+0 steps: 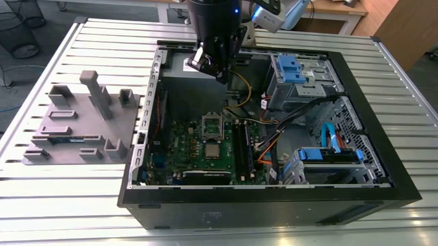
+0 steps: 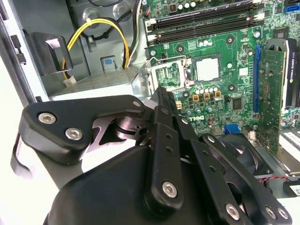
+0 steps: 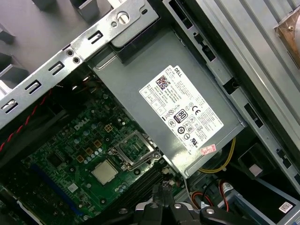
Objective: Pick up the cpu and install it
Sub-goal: 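Close the cpu cover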
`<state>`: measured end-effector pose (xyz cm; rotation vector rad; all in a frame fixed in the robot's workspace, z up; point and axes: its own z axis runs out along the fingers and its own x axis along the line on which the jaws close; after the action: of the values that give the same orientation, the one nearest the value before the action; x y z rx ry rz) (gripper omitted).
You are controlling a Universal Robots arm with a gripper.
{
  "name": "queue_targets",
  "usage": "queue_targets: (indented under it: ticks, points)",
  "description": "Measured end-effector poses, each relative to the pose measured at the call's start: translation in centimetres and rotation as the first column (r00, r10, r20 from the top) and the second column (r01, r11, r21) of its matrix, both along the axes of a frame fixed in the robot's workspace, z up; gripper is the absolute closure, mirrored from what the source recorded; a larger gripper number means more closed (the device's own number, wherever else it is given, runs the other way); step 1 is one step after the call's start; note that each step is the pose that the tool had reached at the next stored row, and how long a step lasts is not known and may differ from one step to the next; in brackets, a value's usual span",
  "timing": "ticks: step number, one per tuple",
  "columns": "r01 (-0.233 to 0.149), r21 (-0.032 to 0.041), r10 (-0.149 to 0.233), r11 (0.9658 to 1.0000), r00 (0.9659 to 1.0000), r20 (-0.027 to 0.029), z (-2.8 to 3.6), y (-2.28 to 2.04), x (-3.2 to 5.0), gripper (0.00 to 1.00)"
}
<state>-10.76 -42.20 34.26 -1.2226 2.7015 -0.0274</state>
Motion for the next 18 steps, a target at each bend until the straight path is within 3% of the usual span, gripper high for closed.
queue_targets:
  ticks: [9, 18]
  points:
    - [0.0, -0.0002, 0.0, 1.0, 1.0, -0.0031, -0.2, -0.01, 0.01, 0.89]
    - [0.007, -0.0047, -0.007, 1.0, 0.9998, -0.0209, -0.72, -0.4, 0.0, 0.89]
